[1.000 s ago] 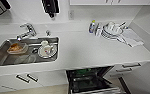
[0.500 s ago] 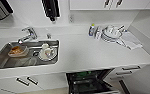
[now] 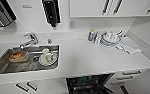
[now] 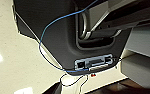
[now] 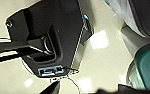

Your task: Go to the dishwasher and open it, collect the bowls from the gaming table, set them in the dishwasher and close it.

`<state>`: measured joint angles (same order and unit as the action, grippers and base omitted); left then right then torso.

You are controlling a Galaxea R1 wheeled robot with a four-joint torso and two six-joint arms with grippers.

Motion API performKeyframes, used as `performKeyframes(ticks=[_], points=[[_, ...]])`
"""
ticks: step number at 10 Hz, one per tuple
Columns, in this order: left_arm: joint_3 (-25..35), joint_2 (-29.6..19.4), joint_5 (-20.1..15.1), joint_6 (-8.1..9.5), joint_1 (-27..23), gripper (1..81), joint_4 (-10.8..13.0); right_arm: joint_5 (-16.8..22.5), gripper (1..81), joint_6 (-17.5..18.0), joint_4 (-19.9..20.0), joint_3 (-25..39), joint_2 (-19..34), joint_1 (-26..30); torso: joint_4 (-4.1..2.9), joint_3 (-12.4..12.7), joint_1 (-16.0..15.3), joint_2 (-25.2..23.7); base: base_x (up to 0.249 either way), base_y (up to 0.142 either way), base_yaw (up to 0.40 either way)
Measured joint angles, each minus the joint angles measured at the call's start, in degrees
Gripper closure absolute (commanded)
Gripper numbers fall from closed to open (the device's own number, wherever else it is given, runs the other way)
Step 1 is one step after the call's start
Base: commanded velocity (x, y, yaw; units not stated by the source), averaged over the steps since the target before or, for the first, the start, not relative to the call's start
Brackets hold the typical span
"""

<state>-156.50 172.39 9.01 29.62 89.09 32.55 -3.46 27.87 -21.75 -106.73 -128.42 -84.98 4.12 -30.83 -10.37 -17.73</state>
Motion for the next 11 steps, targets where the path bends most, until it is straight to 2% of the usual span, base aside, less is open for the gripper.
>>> performKeyframes(ticks=[2, 4, 6, 8, 11], points=[[0.0, 0.2, -0.1, -0.09, 0.1, 1.0, 1.7, -2.3, 1.0, 0.0, -0.5, -3.8, -3.7, -2.7, 0.00, -2.2, -1.9, -3.0, 0.000, 0.000, 0.000], [0.0, 0.7, 0.0, -0.11, 0.0, 1.0, 2.8, -6.2, 1.0, 0.0, -0.9, -7.7, -7.1, -3.6, 0.00, -6.3, -4.7, -7.5, 0.000, 0.000, 0.000], [-0.1, 0.8, 0.0, -0.11, -0.3, 1.0, 3.4, -8.0, 1.0, 0.0, -1.1, -7.5, -8.5, -3.1, 0.00, -9.7, -7.1, -11.0, 0.000, 0.000, 0.000], [-0.2, 0.7, 0.0, -0.11, -0.4, 1.0, 3.5, -8.4, 1.0, 0.0, -1.3, -6.1, -8.3, -1.5, 0.00, -10.6, -9.2, -14.4, 0.000, 0.000, 0.000], [-0.2, 0.8, -0.2, -0.11, -0.3, 1.0, 3.5, -8.3, 1.0, 0.2, -1.5, -3.7, -9.4, 3.1, 0.00, -10.8, -13.1, -20.6, 0.000, 0.000, 0.000]])
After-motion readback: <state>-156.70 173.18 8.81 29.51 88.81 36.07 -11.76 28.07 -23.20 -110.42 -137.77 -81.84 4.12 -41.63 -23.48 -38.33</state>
